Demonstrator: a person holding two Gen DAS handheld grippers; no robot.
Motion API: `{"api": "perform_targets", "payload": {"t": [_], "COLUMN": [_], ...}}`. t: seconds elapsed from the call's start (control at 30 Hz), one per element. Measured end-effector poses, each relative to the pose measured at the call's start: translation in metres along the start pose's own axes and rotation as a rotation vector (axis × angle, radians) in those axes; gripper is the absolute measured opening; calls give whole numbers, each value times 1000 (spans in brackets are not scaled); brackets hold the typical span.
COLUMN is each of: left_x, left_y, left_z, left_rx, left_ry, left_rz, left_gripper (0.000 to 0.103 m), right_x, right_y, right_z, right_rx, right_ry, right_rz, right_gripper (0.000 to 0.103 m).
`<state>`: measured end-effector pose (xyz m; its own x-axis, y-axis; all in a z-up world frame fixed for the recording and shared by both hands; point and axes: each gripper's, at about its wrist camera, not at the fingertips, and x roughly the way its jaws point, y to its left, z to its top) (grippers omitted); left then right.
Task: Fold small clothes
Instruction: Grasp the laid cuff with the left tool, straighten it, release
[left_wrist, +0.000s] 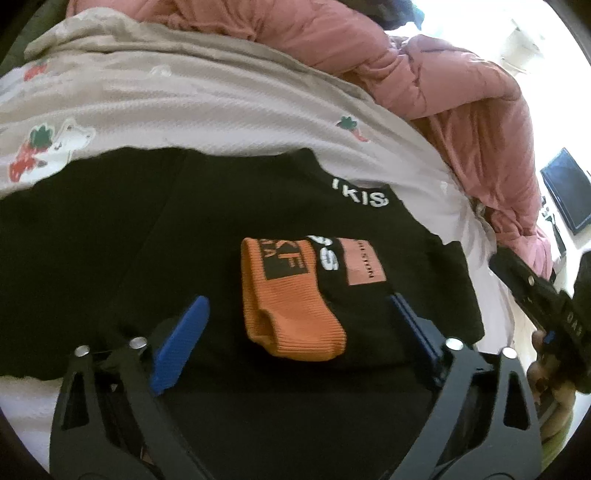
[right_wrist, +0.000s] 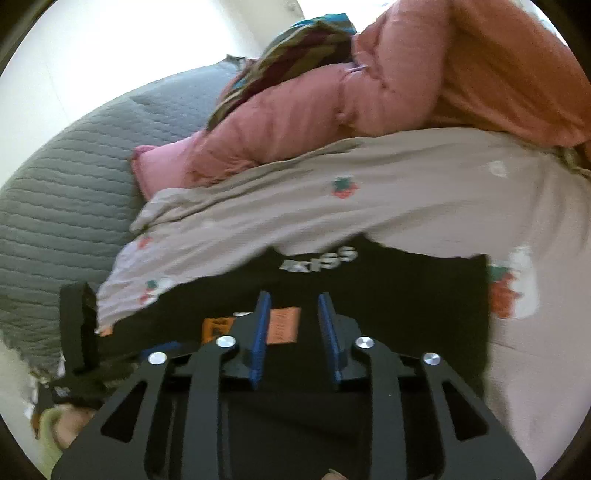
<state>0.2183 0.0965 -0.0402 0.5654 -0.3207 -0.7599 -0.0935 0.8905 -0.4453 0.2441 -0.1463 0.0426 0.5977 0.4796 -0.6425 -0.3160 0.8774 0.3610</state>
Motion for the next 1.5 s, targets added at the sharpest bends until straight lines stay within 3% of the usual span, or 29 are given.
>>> {"api": "perform_targets", "payload": {"t": [0.2, 0.23, 0.27, 0.43, 0.5, 0.57, 0.7, 0.93, 1.13, 1.23, 1.4, 1.5], "left_x": [10, 12, 15, 15, 4, -10, -29, -32, -52, -48, -31, -16], "left_y": [5, 4, 3, -9, -11, -10, -9, -2, 10, 12, -8, -17], "left_z": [-4, -4, -6, -7, -4, 1, 7, 10, 17, 17, 8, 0], "left_rx": [-19, -19, -15, 80, 95, 95, 126, 119, 88, 87, 172, 221], "left_ry": [5, 6, 7, -15, -53, -91, -153, -113, -164, -141, -82, -41], "left_rz": [33, 35, 36, 62, 35, 9, 59, 140, 165, 177, 154, 169], "left_gripper": [56, 47, 31, 10, 6, 6, 6, 10, 19, 20, 20, 26], "right_x": [-17, -20, -22, -34, -35, -35, -32, -20, -8, -1, 7, 11], "right_y": [-25, -27, -29, -48, -51, -51, -45, -43, -41, -37, -30, -28], "right_z": [-14, -17, -18, -17, -16, -18, -21, -27, -33, -36, -40, -39], "right_rx": [-40, -57, -70, -34, -32, -53, -100, -147, -165, -168, -180, -177], "right_ry": [-14, -13, -9, -25, -26, -18, -12, 30, 58, 68, 81, 86], "right_rz": [-147, -171, -187, -230, -250, -258, -291, -338, -330, -314, -287, -273], "right_gripper": [35, 36, 36, 38, 38, 38, 38, 38, 38, 38, 38, 38]}}
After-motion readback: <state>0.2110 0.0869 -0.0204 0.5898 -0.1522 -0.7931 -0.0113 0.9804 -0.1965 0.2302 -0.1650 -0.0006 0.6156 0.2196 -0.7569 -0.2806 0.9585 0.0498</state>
